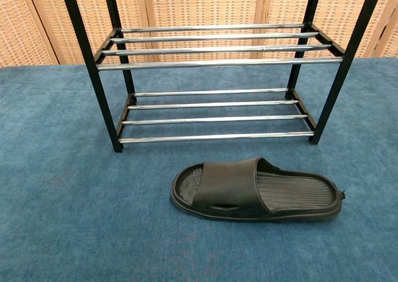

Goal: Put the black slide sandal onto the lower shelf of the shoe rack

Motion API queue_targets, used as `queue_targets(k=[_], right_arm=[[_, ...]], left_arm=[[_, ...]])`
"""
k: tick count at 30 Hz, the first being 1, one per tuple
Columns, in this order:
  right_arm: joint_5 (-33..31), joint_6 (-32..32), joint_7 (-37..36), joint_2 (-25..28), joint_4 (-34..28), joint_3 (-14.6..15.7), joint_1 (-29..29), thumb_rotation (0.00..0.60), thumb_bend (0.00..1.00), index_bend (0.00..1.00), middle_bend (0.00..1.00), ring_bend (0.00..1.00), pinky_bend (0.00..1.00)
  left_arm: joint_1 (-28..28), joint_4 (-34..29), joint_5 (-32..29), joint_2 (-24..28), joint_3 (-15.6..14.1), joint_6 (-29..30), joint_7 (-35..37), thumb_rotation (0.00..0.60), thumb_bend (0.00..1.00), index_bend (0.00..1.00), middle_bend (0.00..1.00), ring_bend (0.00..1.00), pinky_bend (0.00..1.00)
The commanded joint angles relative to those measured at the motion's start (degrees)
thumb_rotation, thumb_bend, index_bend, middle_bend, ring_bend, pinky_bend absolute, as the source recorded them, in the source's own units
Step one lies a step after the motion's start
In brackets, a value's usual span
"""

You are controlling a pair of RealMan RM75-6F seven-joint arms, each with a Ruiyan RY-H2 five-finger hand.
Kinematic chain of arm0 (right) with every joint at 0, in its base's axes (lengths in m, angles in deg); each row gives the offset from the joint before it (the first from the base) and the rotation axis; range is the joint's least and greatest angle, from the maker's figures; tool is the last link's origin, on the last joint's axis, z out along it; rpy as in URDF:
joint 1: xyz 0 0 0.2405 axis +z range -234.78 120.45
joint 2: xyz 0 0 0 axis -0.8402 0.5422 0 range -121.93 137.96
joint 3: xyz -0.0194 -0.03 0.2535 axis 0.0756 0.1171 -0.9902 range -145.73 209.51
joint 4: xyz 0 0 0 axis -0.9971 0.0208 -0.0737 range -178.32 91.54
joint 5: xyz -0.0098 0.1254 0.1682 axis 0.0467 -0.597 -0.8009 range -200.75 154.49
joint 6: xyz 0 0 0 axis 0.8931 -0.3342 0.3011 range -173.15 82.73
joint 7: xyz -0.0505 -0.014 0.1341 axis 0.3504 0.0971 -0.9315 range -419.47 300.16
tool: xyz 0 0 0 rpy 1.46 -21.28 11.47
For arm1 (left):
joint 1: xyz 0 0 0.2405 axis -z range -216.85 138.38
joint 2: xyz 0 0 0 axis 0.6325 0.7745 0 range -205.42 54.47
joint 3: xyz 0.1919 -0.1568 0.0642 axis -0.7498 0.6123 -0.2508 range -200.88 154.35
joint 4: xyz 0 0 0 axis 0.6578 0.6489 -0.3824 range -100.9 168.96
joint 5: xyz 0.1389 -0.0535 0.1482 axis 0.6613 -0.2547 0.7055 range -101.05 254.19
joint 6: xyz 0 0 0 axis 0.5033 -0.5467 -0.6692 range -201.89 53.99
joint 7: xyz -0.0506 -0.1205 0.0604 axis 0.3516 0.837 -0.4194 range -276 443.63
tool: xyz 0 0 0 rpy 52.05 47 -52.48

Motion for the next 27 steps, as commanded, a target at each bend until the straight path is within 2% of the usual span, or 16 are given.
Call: queue_targets(k=[1, 6, 8, 9, 11, 12, 13, 16, 19, 23, 27], right_arm=[[0.1, 0.0, 0.0, 0.0, -0.1, 0.1, 0.0, 0.600, 0.00, 0.00, 0.00, 0.00, 0.00], [0.3, 0.1, 0.1, 0.0, 0.0, 0.2, 0.0, 0.600, 0.00, 0.00, 0.00, 0.00, 0.00], [0.4, 0.3, 0.0, -0.1, 0.1, 0.3, 0.1, 0.600, 0.04, 0.00, 0.00, 0.00, 0.00], [0.5, 0.7, -0.1, -0.1, 0.2, 0.5, 0.2, 0.600, 0.10, 0.00, 0.00, 0.00, 0.00], [1.1, 2.8, -1.2, -0.2, 0.6, 1.1, 1.0, 0.600, 0.28, 0.00, 0.00, 0.00, 0.00], [1.8, 4.9, -2.8, -0.3, 1.1, 1.5, 2.0, 0.600, 0.41, 0.02, 0.01, 0.00, 0.00], [2.6, 6.7, -4.6, -0.4, 1.9, 1.8, 3.0, 0.600, 0.54, 0.05, 0.02, 0.00, 0.00], [7.8, 13.2, -13.7, -1.3, 6.9, 2.8, 7.8, 0.600, 0.79, 0.14, 0.10, 0.00, 0.07], [13.0, 17.4, -21.9, -2.8, 12.0, 3.9, 12.2, 0.600, 0.94, 0.19, 0.15, 0.02, 0.13], [17.6, 21.9, -24.7, -5.3, 17.3, 4.3, 17.9, 0.600, 1.00, 0.22, 0.19, 0.07, 0.18], [17.7, 27.3, -26.5, -6.8, 18.1, 4.4, 22.4, 0.600, 1.00, 0.22, 0.20, 0.09, 0.20]], left_arm=[[0.0, 0.0, 0.0, 0.0, 0.0, 0.1, 0.0, 0.600, 0.24, 0.00, 0.00, 0.00, 0.00], [0.0, 0.0, 0.0, 0.0, 0.0, 0.0, 0.1, 0.600, 0.24, 0.00, 0.00, 0.00, 0.00], [0.0, -0.1, -0.1, 0.0, 0.1, 0.0, 0.0, 0.600, 0.24, 0.00, 0.00, 0.00, 0.00], [0.1, -0.1, 0.0, 0.0, 0.1, 0.0, -0.1, 0.600, 0.24, 0.00, 0.00, 0.00, 0.00], [0.1, -0.2, -0.2, 0.0, 0.1, -0.2, -0.1, 0.600, 0.24, 0.00, 0.00, 0.00, 0.00], [0.2, -0.2, -0.5, 0.0, 0.3, -0.4, -0.1, 0.600, 0.24, 0.00, 0.00, 0.00, 0.00], [0.4, -0.3, -0.9, 0.0, 0.4, -0.7, -0.1, 0.600, 0.24, 0.00, 0.00, 0.00, 0.00], [0.9, -0.3, -1.8, 0.1, 0.7, -1.7, -0.1, 0.600, 0.24, 0.00, 0.00, 0.00, 0.00], [1.0, -0.4, -2.2, 0.2, 0.9, -1.9, 0.0, 0.600, 0.24, 0.00, 0.00, 0.00, 0.00], [1.1, -0.5, -2.8, 0.2, 1.0, -2.2, -0.1, 0.600, 0.24, 0.00, 0.00, 0.00, 0.00], [1.4, -0.6, -3.2, 0.1, 1.1, -2.8, -0.3, 0.600, 0.24, 0.00, 0.00, 0.00, 0.00]])
